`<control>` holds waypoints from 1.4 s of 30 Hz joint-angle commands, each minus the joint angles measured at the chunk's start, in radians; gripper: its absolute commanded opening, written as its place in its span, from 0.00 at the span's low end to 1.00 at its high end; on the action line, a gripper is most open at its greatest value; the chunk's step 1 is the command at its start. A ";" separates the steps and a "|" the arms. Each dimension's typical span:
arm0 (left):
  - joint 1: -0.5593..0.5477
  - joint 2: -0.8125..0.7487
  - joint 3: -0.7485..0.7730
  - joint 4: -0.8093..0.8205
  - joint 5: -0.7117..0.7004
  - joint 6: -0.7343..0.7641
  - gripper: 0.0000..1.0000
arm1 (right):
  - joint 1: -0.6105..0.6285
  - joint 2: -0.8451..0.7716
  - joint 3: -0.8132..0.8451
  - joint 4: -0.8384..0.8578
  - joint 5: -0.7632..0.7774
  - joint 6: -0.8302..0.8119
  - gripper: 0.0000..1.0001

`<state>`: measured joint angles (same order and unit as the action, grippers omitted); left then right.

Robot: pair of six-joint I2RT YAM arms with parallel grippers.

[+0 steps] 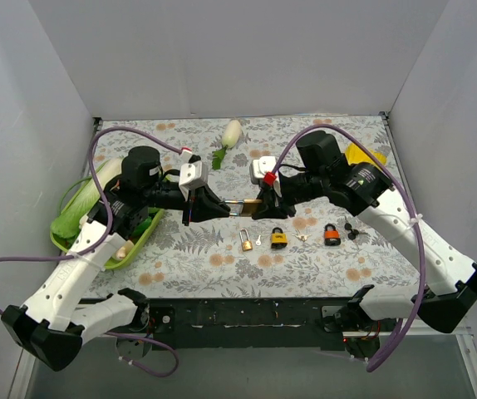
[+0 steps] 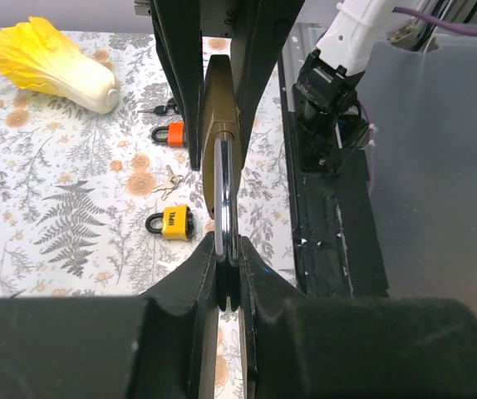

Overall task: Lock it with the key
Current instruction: Lock the lock.

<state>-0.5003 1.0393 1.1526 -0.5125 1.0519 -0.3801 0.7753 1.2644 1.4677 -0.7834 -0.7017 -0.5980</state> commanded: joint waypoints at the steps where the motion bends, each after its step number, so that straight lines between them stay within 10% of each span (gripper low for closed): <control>1: -0.014 -0.048 0.013 0.029 -0.042 0.133 0.00 | 0.021 0.027 0.063 -0.073 -0.080 0.001 0.01; 42: -0.225 0.001 -0.260 0.580 -0.158 -0.345 0.00 | 0.185 0.082 0.079 0.329 -0.105 0.246 0.01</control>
<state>-0.6529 1.0149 0.9047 -0.2272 0.9703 -0.6228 0.8692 1.3205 1.5105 -1.0058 -0.5865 -0.4179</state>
